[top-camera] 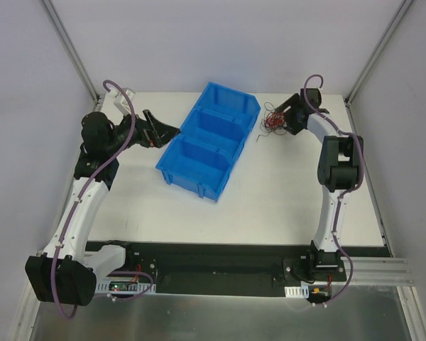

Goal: Untangle the cables

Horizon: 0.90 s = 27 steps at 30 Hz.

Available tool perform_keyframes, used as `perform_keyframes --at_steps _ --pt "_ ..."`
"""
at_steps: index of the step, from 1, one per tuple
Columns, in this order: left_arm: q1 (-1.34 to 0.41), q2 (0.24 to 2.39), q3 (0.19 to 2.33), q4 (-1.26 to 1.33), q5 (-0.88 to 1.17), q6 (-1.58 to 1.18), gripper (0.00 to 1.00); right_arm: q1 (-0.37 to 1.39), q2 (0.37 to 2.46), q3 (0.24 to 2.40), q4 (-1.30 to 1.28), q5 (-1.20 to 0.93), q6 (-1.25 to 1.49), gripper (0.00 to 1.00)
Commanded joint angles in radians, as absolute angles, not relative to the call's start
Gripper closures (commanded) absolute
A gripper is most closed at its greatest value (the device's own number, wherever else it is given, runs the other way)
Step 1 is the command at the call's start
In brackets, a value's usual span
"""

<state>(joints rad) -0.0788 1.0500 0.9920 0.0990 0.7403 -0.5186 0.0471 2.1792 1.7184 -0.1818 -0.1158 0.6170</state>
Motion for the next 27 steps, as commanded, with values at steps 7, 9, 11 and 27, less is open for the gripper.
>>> perform_keyframes --at_steps 7,9,11,27 --pt "-0.072 1.101 1.002 0.179 0.799 -0.557 0.01 0.054 2.18 1.745 -0.304 -0.14 0.526 0.9" --pt "-0.074 1.121 1.008 0.179 0.818 -0.568 0.02 0.054 2.065 1.582 -0.273 -0.153 0.506 0.99" --pt "-0.08 1.129 1.009 0.181 0.822 -0.566 0.02 0.058 1.935 1.394 -0.22 -0.173 0.503 0.99" --pt "-0.411 1.23 1.058 0.111 0.881 -0.479 0.11 0.137 1.045 0.439 -0.179 -0.336 0.322 0.63"
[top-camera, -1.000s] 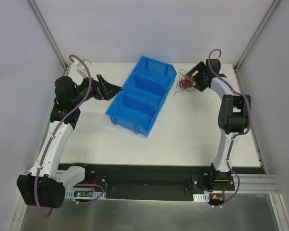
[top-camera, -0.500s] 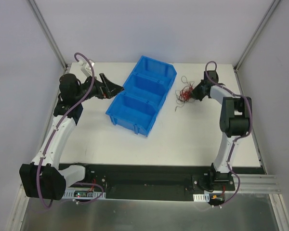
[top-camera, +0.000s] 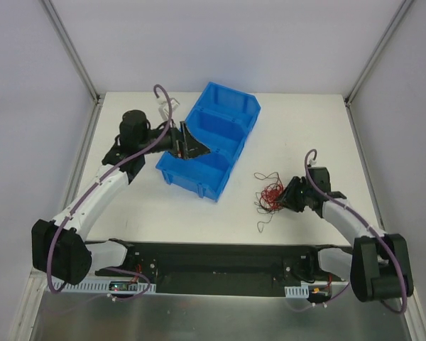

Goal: Untangle the cables

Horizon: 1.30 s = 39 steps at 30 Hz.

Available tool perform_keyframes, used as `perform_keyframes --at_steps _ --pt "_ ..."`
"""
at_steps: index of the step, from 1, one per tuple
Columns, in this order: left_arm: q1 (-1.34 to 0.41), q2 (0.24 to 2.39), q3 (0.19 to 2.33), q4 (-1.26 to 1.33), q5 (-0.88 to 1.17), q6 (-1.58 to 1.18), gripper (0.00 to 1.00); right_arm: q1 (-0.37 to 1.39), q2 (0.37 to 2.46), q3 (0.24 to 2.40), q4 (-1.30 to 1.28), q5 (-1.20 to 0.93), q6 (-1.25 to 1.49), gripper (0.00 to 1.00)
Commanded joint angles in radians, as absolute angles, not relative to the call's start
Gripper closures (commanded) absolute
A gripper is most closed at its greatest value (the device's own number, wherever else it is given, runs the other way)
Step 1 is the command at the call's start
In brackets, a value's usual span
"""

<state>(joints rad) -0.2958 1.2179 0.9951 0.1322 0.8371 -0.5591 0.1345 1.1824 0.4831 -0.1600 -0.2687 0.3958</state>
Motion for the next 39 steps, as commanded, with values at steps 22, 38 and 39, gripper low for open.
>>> perform_keyframes --at_steps 22,38,39 --pt "-0.894 1.727 1.429 -0.383 0.418 -0.071 0.21 0.138 0.752 0.471 -0.377 -0.239 0.245 0.39" --pt "-0.896 2.057 1.623 -0.265 0.606 0.205 0.19 0.137 0.813 0.465 -0.295 -0.339 0.282 0.39" --pt "-0.897 2.078 1.635 -0.267 0.61 0.21 0.2 0.137 0.807 0.466 -0.296 -0.341 0.291 0.4"
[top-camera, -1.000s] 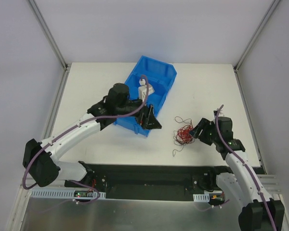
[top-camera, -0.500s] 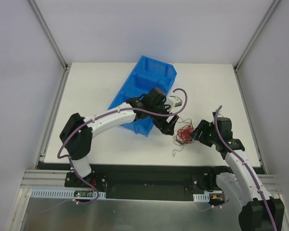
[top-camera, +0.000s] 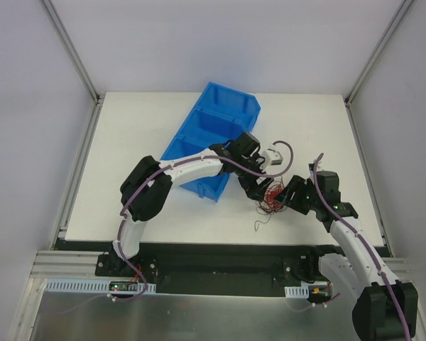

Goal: Untangle the cables

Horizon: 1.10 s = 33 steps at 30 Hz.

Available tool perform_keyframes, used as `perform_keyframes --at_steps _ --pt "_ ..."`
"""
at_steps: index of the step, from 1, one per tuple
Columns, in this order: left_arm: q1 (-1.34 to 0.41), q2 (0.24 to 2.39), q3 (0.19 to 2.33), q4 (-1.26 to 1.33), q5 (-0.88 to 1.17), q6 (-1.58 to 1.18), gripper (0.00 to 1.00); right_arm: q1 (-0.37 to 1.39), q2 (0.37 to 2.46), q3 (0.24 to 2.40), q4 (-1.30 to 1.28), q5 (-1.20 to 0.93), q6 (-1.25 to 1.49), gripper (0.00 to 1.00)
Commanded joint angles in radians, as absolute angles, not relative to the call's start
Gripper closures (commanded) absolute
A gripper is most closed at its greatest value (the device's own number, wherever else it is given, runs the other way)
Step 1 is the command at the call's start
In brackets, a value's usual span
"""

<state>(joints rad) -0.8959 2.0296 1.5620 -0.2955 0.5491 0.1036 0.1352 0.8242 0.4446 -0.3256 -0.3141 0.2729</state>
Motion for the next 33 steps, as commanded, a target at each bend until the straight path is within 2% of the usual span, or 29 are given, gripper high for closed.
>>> perform_keyframes --at_steps 1,5,9,13,16,18,23,27,33 --pt "-0.897 2.092 1.641 -0.271 0.623 0.212 0.21 0.137 0.802 0.469 -0.296 -0.347 0.299 0.4" --pt "-0.896 2.123 1.64 -0.268 0.676 0.193 0.29 0.137 0.79 0.485 -0.295 -0.376 0.313 0.4" --pt "-0.899 2.134 1.64 -0.259 0.644 0.172 0.44 0.138 0.808 0.486 -0.291 -0.353 0.322 0.4" --pt "-0.92 2.111 1.617 -0.238 0.568 0.152 0.64 0.144 0.867 0.469 -0.264 -0.33 0.348 0.4" --pt "-0.946 2.082 1.602 -0.23 0.505 0.138 0.89 0.169 0.934 0.472 -0.258 -0.302 0.348 0.39" --pt "-0.962 2.057 1.586 -0.229 0.476 0.132 0.99 0.186 0.972 0.474 -0.247 -0.282 0.353 0.39" --pt "-0.992 1.942 1.514 -0.2 0.405 0.062 1.0 0.225 1.031 0.453 -0.193 -0.226 0.393 0.41" --pt "-1.002 1.815 1.467 -0.192 0.331 -0.039 1.0 0.242 1.003 0.433 -0.18 -0.149 0.419 0.48" --pt "-1.002 1.678 1.445 -0.202 0.33 -0.19 1.0 0.245 0.939 0.4 -0.153 -0.075 0.426 0.6"
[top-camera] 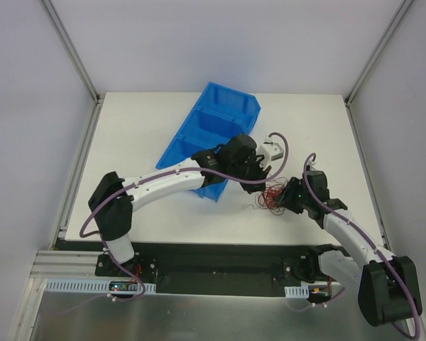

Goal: Untangle the cables

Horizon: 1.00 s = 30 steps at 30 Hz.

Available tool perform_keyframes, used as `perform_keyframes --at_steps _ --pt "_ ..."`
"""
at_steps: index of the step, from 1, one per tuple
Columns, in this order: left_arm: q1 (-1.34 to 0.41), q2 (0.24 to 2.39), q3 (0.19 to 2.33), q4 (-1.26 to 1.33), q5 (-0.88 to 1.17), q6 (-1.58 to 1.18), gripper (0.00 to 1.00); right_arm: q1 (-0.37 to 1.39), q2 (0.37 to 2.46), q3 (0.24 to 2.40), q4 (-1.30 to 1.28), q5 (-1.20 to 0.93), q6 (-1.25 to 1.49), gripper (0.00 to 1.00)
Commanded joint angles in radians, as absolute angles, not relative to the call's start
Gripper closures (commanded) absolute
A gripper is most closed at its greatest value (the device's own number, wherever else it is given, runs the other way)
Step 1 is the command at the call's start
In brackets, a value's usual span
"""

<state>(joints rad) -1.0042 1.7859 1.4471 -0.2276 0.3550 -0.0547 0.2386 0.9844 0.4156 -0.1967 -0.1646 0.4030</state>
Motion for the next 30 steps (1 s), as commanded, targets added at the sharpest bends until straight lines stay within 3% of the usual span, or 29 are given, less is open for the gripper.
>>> perform_keyframes --at_steps 1,7,15,19,23,25,27,30 --pt "-1.002 1.66 1.451 -0.202 0.331 -0.207 1.0 0.245 0.924 0.393 -0.146 -0.054 0.439 0.63" --pt "-1.0 1.542 1.518 -0.206 0.255 -0.215 1.0 0.245 0.873 0.356 -0.104 0.095 0.517 0.83" --pt "-1.0 1.396 1.583 -0.209 0.166 -0.028 1.0 0.227 0.861 0.448 -0.294 0.426 0.539 0.84" --pt "-1.0 1.362 1.633 -0.21 0.152 0.05 1.0 0.178 0.964 0.616 -0.457 0.396 0.419 0.75" --pt "-1.0 1.434 1.765 -0.314 0.219 0.024 1.0 0.106 1.132 0.826 -0.728 0.151 0.229 0.48" --pt "-1.002 1.469 1.799 -0.365 0.236 0.032 1.0 0.104 1.173 0.911 -0.837 0.051 0.163 0.39" --pt "-1.0 1.5 1.819 -0.403 0.242 0.047 1.0 0.104 1.126 0.934 -0.856 -0.052 0.114 0.28" --pt "-0.994 1.534 1.819 -0.388 0.242 0.026 1.0 0.106 0.972 0.93 -0.776 -0.17 0.055 0.21"
